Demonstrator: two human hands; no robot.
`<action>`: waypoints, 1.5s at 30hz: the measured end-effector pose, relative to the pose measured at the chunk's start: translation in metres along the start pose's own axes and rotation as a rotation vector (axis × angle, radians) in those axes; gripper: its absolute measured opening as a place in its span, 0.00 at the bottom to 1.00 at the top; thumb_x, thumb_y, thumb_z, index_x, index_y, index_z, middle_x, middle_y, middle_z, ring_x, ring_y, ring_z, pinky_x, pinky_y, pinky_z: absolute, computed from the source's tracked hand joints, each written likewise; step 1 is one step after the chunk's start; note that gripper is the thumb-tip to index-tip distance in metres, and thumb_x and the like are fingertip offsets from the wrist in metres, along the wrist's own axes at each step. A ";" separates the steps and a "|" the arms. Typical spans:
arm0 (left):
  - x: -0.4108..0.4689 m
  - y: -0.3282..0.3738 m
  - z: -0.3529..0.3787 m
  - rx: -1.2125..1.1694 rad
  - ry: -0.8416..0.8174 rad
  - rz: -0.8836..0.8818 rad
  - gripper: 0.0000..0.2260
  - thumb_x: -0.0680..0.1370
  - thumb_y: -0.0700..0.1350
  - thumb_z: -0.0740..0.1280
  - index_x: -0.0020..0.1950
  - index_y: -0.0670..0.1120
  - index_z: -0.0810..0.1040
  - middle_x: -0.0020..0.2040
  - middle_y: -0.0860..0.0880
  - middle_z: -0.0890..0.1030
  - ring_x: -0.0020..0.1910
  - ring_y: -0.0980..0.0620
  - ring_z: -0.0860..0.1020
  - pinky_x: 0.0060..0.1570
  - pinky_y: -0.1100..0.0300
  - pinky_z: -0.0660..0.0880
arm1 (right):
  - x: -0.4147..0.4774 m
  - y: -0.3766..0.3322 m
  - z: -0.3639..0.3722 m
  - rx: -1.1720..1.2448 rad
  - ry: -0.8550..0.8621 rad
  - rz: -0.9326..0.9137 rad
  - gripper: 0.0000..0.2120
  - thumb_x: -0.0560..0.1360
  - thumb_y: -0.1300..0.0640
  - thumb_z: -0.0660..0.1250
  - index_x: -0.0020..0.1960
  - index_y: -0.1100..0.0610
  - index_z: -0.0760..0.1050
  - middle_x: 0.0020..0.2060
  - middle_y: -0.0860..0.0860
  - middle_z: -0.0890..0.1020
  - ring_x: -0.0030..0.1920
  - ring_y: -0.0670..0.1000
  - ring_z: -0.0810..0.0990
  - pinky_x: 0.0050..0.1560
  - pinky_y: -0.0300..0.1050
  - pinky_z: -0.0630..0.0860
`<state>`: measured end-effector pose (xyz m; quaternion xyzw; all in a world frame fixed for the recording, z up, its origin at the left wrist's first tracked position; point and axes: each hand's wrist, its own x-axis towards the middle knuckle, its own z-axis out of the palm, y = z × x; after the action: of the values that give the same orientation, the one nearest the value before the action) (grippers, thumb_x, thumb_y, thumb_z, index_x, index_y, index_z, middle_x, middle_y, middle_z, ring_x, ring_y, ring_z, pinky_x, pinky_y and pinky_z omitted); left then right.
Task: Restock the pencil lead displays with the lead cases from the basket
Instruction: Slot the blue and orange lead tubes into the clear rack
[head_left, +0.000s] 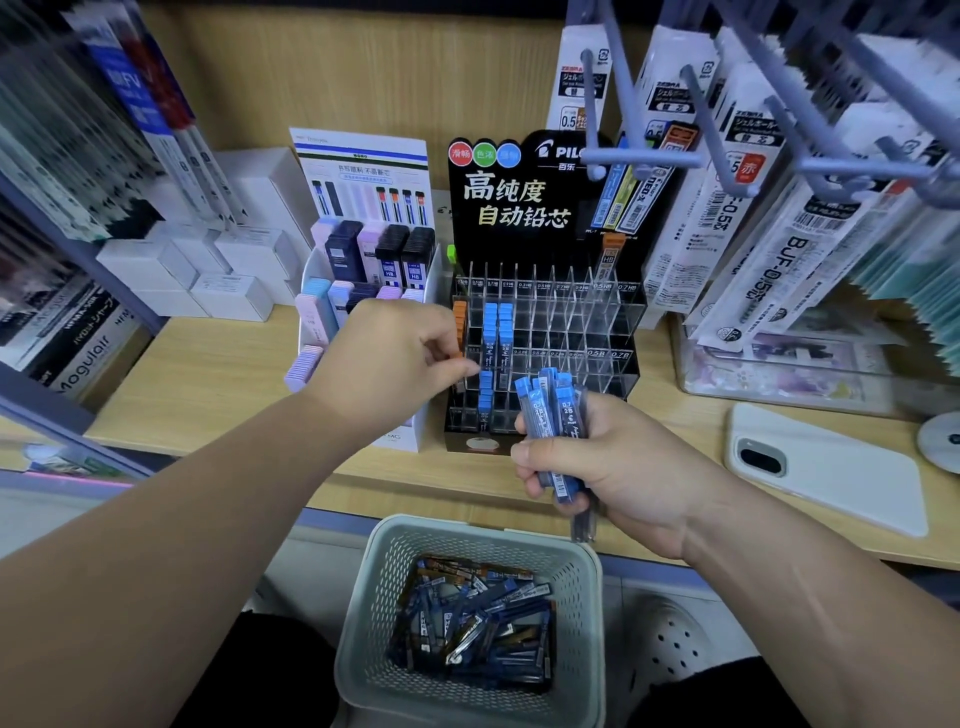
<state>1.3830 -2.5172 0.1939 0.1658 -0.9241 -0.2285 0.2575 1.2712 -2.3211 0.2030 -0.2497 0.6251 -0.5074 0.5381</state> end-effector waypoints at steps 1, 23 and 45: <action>0.000 -0.001 -0.001 -0.008 -0.009 -0.007 0.11 0.69 0.45 0.80 0.34 0.44 0.80 0.28 0.58 0.76 0.36 0.54 0.77 0.31 0.70 0.69 | 0.000 0.000 0.000 -0.001 -0.001 0.000 0.10 0.76 0.67 0.70 0.53 0.58 0.72 0.34 0.55 0.78 0.34 0.50 0.76 0.28 0.39 0.66; -0.009 -0.013 0.018 0.452 -0.086 0.127 0.21 0.63 0.47 0.82 0.31 0.46 0.69 0.28 0.48 0.71 0.25 0.44 0.73 0.26 0.61 0.65 | -0.001 -0.001 -0.002 0.032 0.015 0.024 0.10 0.76 0.68 0.69 0.53 0.59 0.73 0.34 0.55 0.78 0.33 0.49 0.76 0.27 0.38 0.65; -0.009 0.002 0.001 0.113 -0.139 -0.083 0.04 0.72 0.42 0.75 0.44 0.49 0.83 0.33 0.56 0.80 0.31 0.63 0.73 0.37 0.60 0.74 | 0.001 -0.004 -0.001 0.061 0.033 0.034 0.09 0.76 0.68 0.69 0.52 0.58 0.74 0.33 0.53 0.79 0.32 0.49 0.77 0.27 0.39 0.63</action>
<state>1.3894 -2.5108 0.1903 0.2020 -0.9435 -0.1975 0.1734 1.2692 -2.3232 0.2057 -0.2139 0.6222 -0.5211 0.5436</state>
